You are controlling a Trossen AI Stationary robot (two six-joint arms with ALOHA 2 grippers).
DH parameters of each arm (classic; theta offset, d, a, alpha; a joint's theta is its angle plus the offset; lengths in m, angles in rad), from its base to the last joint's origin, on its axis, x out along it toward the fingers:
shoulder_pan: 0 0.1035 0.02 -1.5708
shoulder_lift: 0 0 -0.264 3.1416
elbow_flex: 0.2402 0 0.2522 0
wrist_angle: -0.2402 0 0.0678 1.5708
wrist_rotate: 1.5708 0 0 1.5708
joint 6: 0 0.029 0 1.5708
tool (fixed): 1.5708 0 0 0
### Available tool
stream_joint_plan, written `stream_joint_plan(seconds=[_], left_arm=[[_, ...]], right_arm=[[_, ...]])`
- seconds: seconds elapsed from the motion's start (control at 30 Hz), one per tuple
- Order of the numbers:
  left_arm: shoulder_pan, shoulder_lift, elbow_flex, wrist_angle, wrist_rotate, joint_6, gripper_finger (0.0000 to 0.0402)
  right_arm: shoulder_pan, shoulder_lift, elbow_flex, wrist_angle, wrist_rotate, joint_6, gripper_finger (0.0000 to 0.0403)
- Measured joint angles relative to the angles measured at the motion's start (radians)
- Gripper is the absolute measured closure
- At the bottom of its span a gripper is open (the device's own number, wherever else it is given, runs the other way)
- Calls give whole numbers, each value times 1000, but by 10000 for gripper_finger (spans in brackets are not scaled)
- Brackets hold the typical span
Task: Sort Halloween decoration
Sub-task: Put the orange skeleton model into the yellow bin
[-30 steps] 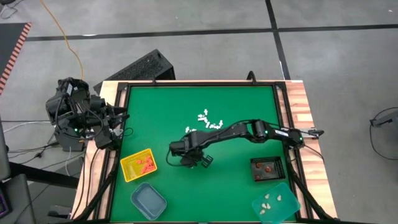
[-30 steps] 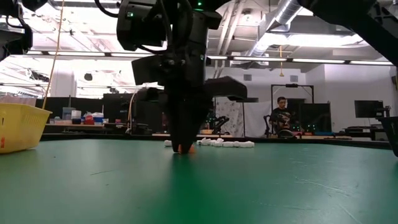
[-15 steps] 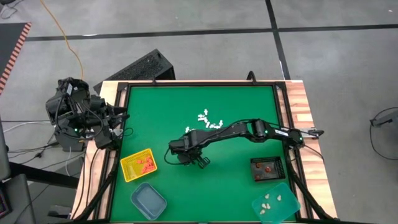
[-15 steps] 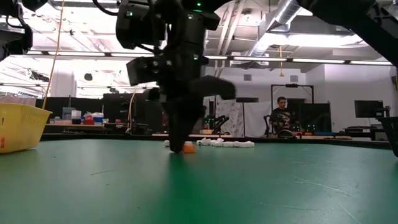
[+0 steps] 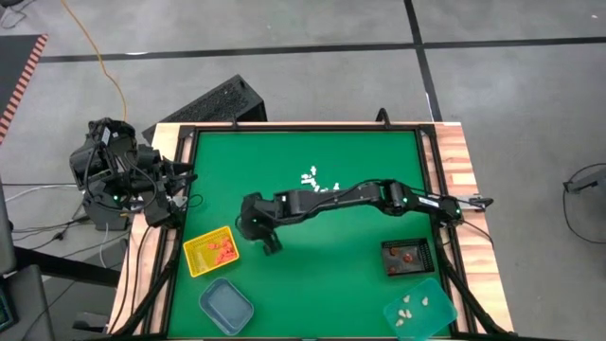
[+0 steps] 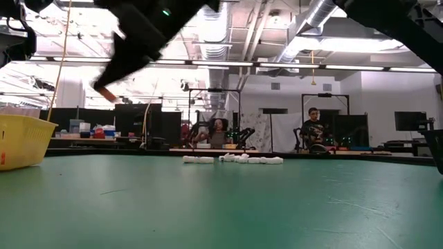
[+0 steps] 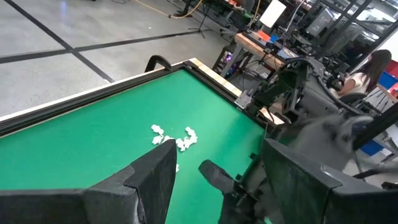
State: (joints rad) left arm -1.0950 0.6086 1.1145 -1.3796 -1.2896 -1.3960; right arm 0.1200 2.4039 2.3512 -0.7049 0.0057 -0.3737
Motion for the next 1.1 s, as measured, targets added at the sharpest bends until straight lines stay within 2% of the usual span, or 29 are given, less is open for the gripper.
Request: stream_joint_plan(seconds=[0.2,0.3,0.47,0.73,0.93,1.1], left_arm=[[0,0,0,0,0,0,176],[0,0,0,0,-1,0,176],[0,0,0,0,-1,-1,176],[0,0,0,0,-1,-5,176],[0,0,0,0,-2,-5,176],[0,0,0,1,-6,-5,176]], right_arm=[[-4,9,2,317,-87,56,402],[-4,26,1,377,-120,54,402],[-20,64,-2,468,-269,67,402],[-32,148,-4,763,-421,197,402],[-35,219,1,992,-471,337,402],[-38,251,-1,1043,-475,407,402]])
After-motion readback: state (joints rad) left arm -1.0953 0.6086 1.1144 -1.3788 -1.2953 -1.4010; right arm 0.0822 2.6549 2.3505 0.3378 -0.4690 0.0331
